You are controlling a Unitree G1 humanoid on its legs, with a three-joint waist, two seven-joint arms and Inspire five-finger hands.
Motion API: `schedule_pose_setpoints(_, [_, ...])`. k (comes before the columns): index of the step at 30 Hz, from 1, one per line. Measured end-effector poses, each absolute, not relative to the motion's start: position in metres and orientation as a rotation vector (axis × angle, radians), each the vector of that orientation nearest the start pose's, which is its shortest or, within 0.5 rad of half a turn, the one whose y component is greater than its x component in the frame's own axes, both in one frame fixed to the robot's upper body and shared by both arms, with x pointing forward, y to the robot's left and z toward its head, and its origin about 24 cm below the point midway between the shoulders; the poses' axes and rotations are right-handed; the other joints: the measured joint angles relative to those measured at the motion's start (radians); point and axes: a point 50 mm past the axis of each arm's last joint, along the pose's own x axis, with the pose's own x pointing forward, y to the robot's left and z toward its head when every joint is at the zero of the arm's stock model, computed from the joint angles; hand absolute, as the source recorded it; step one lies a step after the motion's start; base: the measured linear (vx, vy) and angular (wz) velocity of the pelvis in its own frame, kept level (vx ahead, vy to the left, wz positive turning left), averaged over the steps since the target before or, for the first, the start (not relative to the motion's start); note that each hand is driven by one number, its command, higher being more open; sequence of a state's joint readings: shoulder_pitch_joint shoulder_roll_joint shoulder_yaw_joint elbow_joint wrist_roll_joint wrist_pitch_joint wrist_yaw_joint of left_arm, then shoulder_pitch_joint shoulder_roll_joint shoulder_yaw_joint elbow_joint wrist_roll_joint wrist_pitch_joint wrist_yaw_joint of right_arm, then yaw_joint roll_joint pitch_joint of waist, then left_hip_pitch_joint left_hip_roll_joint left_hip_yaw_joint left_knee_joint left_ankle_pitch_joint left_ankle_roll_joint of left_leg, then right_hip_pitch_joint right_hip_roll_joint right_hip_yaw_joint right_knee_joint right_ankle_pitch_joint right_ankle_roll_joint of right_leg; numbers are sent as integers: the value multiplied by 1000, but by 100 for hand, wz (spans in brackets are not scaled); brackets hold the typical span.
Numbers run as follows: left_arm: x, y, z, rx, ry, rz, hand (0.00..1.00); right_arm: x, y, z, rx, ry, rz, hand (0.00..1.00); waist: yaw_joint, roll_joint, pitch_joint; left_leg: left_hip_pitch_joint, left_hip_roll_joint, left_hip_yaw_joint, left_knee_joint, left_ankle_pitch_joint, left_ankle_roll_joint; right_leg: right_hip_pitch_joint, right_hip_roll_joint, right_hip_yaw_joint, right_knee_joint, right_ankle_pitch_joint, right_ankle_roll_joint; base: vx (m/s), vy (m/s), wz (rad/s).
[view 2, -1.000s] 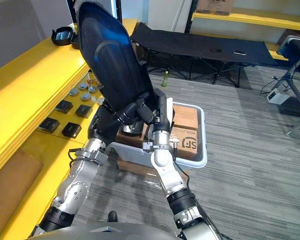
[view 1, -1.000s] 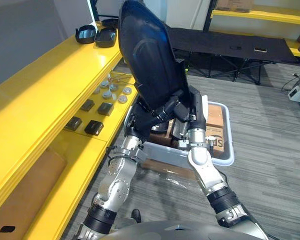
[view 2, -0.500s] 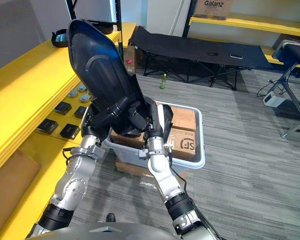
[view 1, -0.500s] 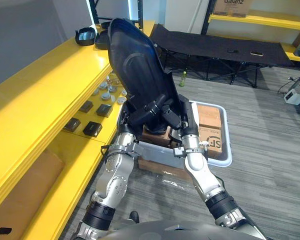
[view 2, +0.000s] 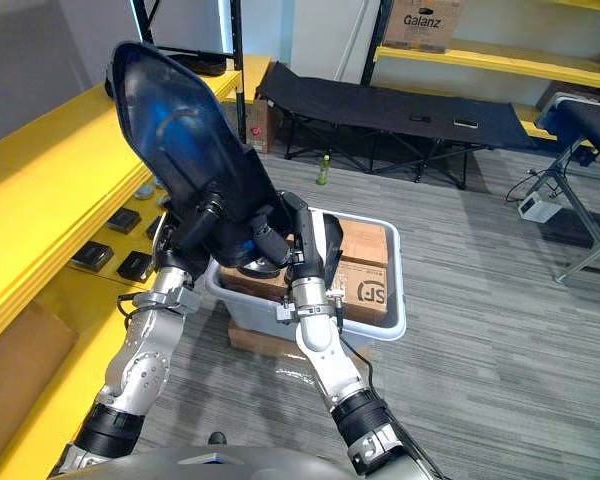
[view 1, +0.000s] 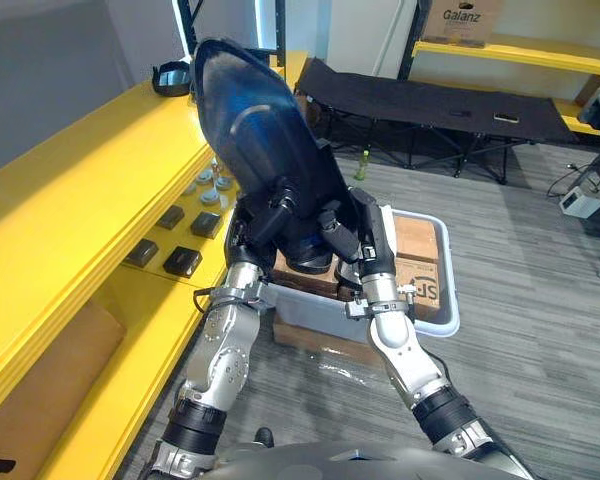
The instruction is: Walk over and take three plastic housings, then place them on the shelf
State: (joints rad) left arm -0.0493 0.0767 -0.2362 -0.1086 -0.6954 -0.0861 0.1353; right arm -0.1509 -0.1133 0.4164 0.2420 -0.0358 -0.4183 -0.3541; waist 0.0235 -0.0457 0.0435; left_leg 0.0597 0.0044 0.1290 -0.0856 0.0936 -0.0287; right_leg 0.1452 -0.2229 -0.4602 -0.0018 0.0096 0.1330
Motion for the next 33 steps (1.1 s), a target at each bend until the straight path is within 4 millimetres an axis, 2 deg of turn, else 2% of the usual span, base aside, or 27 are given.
schedule_pose_setpoints(5, [257,110,76,-652,-92,-123,0,257,-79,52,-75,-316,124,0,1,-3,-2,0,-1,0,0,0,0,-1,-1,0,0,0,0,0,0,0])
schedule_pose_setpoints(6, [256,110,76,-652,-94,-123,0,257,-79,53,-74,-317,124,100,0,-3,-2,0,-1,0,0,0,0,-1,-1,0,0,0,0,0,0,0])
schedule_pose_setpoints(16, [257,114,76,-643,-110,-90,0,256,-76,56,-99,-352,152,100,-1,-3,-2,-1,-1,0,1,0,0,-2,-1,2,0,0,0,0,0,0])
schedule_pose_setpoints(23, [256,118,81,-415,-188,67,0,254,-82,58,-66,-338,59,100,-1,-3,-2,-1,1,1,1,0,0,-3,0,2,0,0,-1,0,0,0])
schedule_pose_setpoints(26, [254,134,86,-259,-251,221,0,252,-96,70,31,-361,-64,100,-5,-3,-2,-2,4,4,1,-3,-3,-6,3,6,-1,-1,-2,0,0,-4])
schedule_pose_setpoints(28, [249,151,93,-141,-313,370,0,248,-116,72,75,-365,-167,100,-7,-3,-2,-2,6,8,0,-7,-8,-7,5,11,-4,-2,-2,0,0,-7])
schedule_pose_setpoints(33, [236,174,113,32,-448,558,0,241,-142,60,65,-289,-302,100,-15,-2,-1,-7,8,15,1,-12,-10,-9,9,16,-19,-1,-2,0,0,-2])
